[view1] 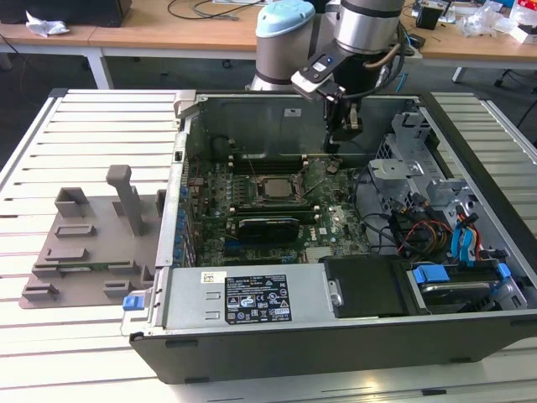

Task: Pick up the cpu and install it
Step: 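Close the cpu cover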

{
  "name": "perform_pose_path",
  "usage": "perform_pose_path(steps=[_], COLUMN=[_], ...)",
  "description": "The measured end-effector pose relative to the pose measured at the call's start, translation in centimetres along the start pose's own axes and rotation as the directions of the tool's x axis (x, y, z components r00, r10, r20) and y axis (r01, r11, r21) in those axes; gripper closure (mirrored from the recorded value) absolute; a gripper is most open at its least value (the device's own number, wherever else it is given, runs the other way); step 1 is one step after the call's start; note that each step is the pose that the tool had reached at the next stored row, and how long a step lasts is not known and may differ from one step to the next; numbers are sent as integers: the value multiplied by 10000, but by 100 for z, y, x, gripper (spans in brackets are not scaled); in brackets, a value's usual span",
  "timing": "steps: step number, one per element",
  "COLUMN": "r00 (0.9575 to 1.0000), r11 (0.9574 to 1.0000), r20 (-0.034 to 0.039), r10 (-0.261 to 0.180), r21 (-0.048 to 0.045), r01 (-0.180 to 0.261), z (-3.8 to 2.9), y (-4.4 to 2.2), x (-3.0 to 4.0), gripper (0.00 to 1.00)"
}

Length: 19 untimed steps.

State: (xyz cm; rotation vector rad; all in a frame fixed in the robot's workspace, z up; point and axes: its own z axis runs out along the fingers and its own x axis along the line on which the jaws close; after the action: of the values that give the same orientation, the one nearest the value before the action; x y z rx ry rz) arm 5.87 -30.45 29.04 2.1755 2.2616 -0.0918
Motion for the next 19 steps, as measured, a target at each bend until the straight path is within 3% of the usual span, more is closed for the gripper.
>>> perform_pose_path(steps=[2, 5, 8, 10, 13, 19], r00=[10000, 10000, 10000, 10000, 10000, 10000], r11=[10000, 10000, 10000, 10000, 10000, 10000], r20=[-2, -1, -3, -3, -2, -2], r10=[-3, -5, -5, -5, -5, -5], r21=[39, 60, 70, 73, 83, 83], r01=[3, 5, 5, 5, 5, 5], z=[46, 100, 216, 335, 433, 442], y=[69, 104, 112, 122, 115, 70], x=[0, 1, 6, 11, 15, 18], gripper=[89, 89, 89, 89, 89, 89])
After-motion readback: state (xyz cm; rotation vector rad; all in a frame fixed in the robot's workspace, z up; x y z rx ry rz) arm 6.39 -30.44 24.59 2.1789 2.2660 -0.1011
